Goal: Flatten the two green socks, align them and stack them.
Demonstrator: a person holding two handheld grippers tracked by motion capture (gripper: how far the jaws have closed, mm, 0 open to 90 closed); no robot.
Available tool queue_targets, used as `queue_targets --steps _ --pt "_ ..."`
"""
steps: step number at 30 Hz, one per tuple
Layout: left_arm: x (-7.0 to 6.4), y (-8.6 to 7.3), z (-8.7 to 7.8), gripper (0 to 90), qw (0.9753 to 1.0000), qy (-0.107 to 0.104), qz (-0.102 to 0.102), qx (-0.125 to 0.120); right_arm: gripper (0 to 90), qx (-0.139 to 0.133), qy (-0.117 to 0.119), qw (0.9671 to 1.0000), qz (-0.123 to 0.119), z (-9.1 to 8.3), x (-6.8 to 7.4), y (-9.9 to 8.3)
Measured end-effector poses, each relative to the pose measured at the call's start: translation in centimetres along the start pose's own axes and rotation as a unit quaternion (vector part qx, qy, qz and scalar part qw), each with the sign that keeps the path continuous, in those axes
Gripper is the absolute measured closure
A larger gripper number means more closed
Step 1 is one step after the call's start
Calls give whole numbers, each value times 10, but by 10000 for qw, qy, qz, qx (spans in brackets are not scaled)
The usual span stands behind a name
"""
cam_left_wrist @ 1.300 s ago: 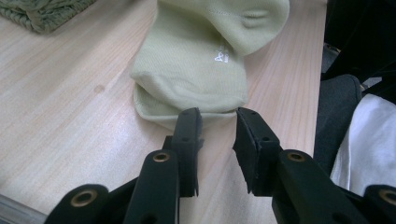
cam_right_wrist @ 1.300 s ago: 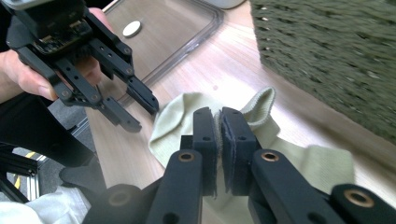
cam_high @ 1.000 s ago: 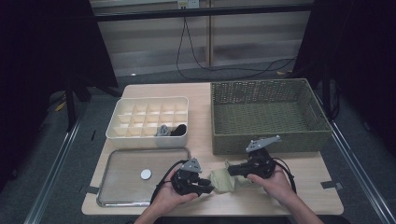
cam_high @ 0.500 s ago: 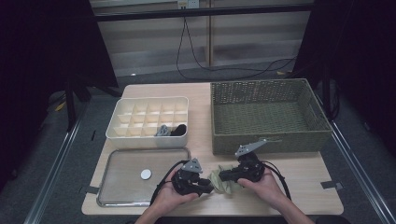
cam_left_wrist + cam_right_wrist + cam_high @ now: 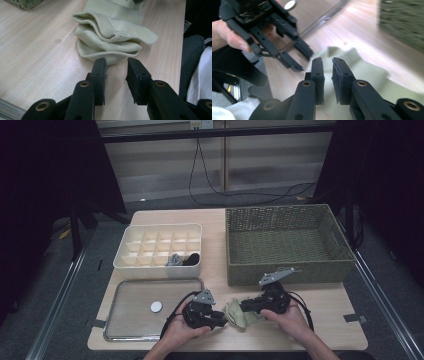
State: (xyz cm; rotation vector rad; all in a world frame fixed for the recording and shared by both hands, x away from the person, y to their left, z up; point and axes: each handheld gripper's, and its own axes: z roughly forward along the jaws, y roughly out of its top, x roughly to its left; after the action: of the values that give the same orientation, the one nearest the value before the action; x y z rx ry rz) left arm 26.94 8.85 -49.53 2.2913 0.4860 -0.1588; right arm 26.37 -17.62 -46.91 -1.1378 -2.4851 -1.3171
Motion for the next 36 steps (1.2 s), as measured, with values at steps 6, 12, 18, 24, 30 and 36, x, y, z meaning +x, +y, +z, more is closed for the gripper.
queue_targets --steps 6,12,18,24,30,36 --pt "-1 0 -1 683 10000 -24 1 54 778 -83 -413 9989 199 -27 -17 -10" --pt "2 -1 -2 683 10000 -29 -48 -67 735 -142 -810 9956 457 -48 -37 -28" --pt "7 -1 -8 679 9998 0 -122 -129 702 -99 -1103 9916 674 -57 -53 -43" --pt "8 -1 -7 675 9998 -23 -120 -141 693 -89 -1299 9887 749 -61 -63 -48" --pt "8 -1 -6 671 9998 -12 -148 -139 678 -41 -1320 9885 738 -58 -65 -49" --pt "10 0 -6 667 9999 -7 -102 -105 682 55 -1367 9887 616 -50 -64 -48"
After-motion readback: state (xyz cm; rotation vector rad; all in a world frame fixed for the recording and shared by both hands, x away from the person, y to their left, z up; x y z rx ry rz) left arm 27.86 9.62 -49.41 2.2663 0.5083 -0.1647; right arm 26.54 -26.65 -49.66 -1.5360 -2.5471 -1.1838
